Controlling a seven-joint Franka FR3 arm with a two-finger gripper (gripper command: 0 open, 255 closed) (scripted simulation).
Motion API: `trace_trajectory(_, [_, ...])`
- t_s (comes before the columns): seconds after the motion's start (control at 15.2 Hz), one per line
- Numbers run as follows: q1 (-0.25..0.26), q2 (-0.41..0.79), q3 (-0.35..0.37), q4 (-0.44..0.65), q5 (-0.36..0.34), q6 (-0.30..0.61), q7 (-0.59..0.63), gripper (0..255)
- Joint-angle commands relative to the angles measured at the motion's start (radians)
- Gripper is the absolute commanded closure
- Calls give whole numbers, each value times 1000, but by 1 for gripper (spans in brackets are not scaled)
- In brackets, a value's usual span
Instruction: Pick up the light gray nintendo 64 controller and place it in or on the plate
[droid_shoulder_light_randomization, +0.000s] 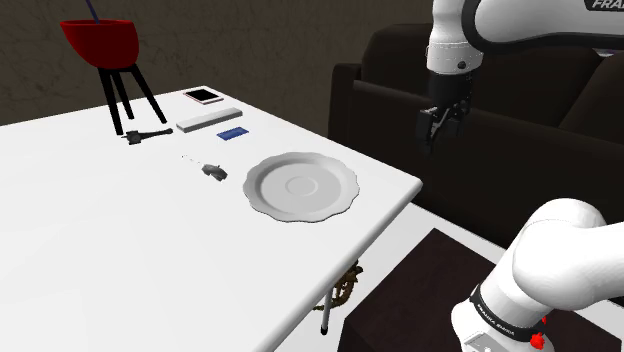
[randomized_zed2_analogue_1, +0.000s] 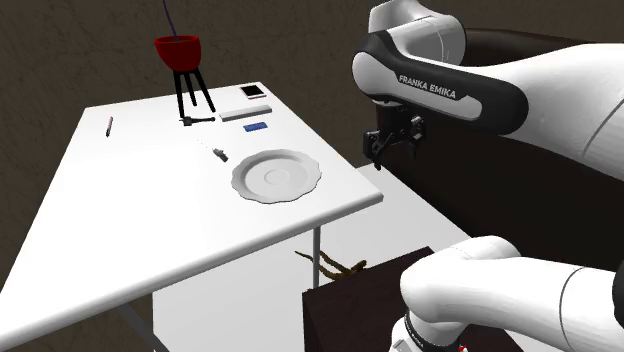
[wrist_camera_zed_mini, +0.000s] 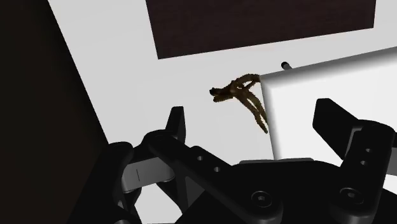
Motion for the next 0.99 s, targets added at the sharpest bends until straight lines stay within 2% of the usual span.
trace_trajectory(0.0, [0,0,0,0,0,0,0,0])
trace_trajectory(0.46, [34,162,105,77,79,128,112,0])
trace_trajectory(0.92, [54,349,207,203,110,234,220,0])
